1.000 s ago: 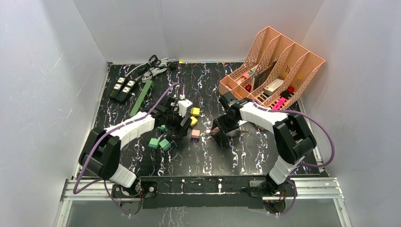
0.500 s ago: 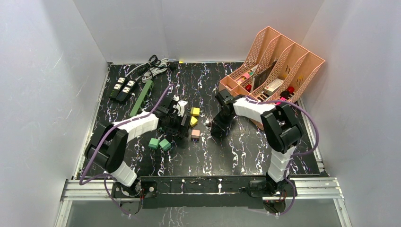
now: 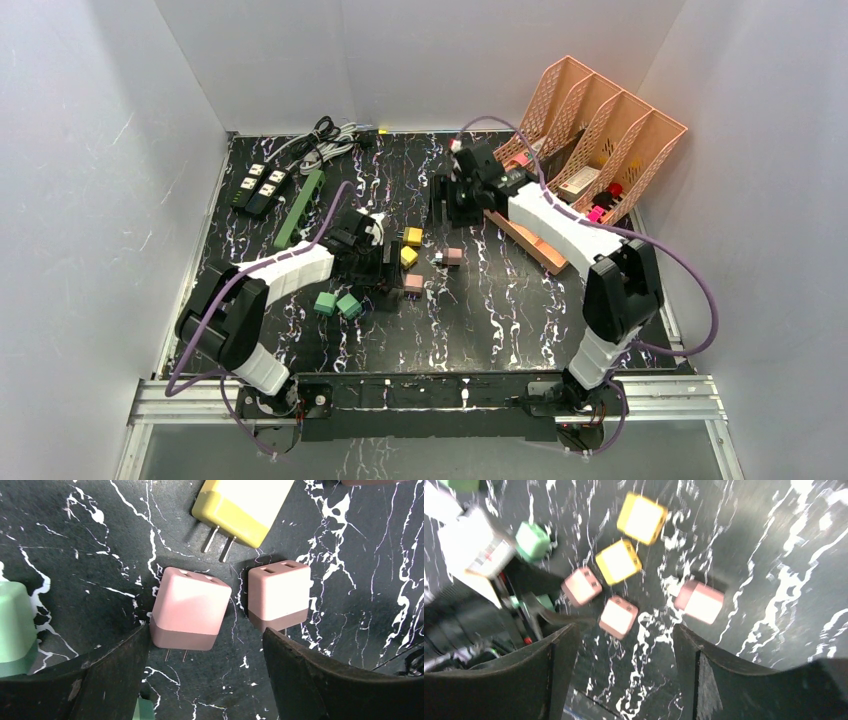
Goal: Pull the plug off the socket
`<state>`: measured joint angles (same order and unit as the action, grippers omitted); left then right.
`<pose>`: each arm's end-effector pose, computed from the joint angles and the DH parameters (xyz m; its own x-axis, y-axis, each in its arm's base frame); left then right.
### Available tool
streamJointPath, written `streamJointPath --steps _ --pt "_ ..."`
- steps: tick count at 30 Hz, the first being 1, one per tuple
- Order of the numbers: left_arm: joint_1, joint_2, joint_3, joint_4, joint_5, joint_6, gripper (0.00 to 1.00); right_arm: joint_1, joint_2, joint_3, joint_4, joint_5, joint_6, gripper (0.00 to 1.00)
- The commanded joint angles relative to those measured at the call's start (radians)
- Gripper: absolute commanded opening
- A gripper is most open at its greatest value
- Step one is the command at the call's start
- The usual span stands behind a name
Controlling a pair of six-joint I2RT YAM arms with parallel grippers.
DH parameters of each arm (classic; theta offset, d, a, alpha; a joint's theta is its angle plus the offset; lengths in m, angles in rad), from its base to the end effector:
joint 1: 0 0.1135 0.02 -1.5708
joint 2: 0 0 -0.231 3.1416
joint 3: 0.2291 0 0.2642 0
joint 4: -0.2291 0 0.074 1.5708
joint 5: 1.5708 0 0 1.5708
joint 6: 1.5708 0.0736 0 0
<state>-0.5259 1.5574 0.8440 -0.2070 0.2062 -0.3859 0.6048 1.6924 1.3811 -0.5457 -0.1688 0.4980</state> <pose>0.2858 -0.1833 0.1052 -0.8630 0.0749 -0.4996 0.2955 0.8770 -0.3789 0.3280 0.2417 0.2103 -0.8572 -0.0201 -0.5145 -0.2749 0.8628 0.4243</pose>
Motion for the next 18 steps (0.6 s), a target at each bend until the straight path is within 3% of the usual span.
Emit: streamJointPath --steps 1,5,8,11,15,18 --pt "-0.022 0.006 0.020 -0.036 0.019 -0.087 0.79 -0.039 0.134 0.229 -0.212 0.157 -0.009 0.74" --pt "-0.048 -0.027 0.022 -0.018 0.004 -0.096 0.79 -0.082 0.168 0.228 -0.248 0.047 0.251 0.72" --pt "-0.055 -0.044 0.026 -0.003 0.000 -0.088 0.79 -0.106 0.066 0.048 -0.045 -0.093 0.599 0.72" --pt "-0.061 -0.043 0.034 -0.021 0.012 -0.089 0.79 -0.109 -0.024 -0.096 0.011 -0.066 0.943 0.70" --pt "-0.068 -0.070 0.016 -0.020 0.008 -0.094 0.79 -0.112 -0.022 -0.054 -0.129 -0.002 1.142 0.68" --pt "-0.068 -0.081 0.019 -0.036 -0.010 -0.066 0.79 -0.122 -0.001 -0.102 -0.107 -0.054 1.245 0.68"
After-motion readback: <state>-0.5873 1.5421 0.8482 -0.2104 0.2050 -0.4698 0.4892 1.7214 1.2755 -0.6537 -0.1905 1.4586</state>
